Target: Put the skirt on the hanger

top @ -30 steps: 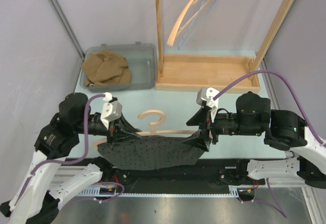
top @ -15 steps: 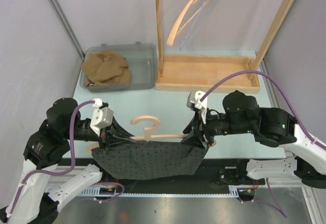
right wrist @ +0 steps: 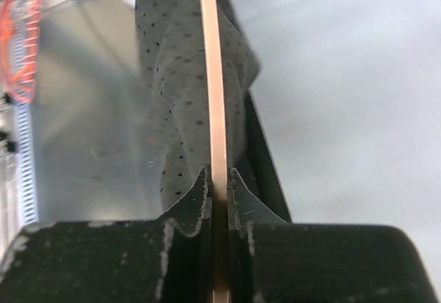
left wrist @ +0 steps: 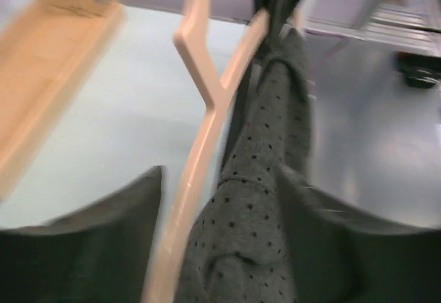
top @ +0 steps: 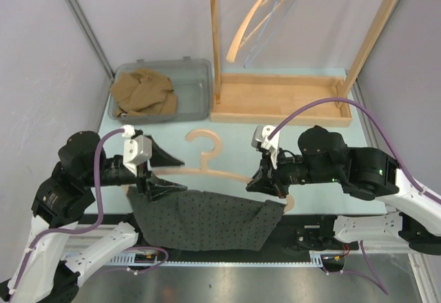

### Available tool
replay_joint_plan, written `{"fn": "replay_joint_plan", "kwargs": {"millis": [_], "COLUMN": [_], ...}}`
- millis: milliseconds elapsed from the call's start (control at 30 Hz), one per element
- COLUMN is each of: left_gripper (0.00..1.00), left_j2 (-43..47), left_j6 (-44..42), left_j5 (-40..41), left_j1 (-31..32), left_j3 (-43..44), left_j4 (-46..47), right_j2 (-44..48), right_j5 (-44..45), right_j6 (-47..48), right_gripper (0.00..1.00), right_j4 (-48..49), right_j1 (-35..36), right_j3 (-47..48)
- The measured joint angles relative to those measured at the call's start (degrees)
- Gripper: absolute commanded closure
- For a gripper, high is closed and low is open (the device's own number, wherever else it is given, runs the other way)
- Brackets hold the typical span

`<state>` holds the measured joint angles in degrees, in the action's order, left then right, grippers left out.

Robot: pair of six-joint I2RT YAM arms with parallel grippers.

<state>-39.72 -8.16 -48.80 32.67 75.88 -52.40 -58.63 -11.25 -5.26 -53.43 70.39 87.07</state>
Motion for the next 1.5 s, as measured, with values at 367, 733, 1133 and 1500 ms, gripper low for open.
{"fn": "replay_joint_plan", "kwargs": {"millis": [367,733,1133,1500], "left_gripper": [0.00,0.00,0.00,0.00], "left_j2": [1.6,1.9,1.3,0.4], "left_j6": [9.6,12.6,13.3,15.3], "left_j5": [33.5,44.0,44.8,43.8], "left_j1": [0.0,0.0,0.0,0.0], "left_j3": [-2.9,-6.3,-7.2,-8.5], "left_j4": [14.3,18.6,19.9,20.9], "right_j2": [8.5,15.0,14.3,-6.3], "right_j5": [27.6,57.1,74.5,56.3], "right_j6": [-4.3,-7.6,-5.0,7.6], "right_gripper": [1.00,1.00,1.00,1.00], "right_j4": [-4.8,-7.8,-2.8,15.0], "right_j1": [-2.9,-3.5,-4.0,-38.5], "right_j3": [-4.7,-5.1,-5.3,6.3]}}
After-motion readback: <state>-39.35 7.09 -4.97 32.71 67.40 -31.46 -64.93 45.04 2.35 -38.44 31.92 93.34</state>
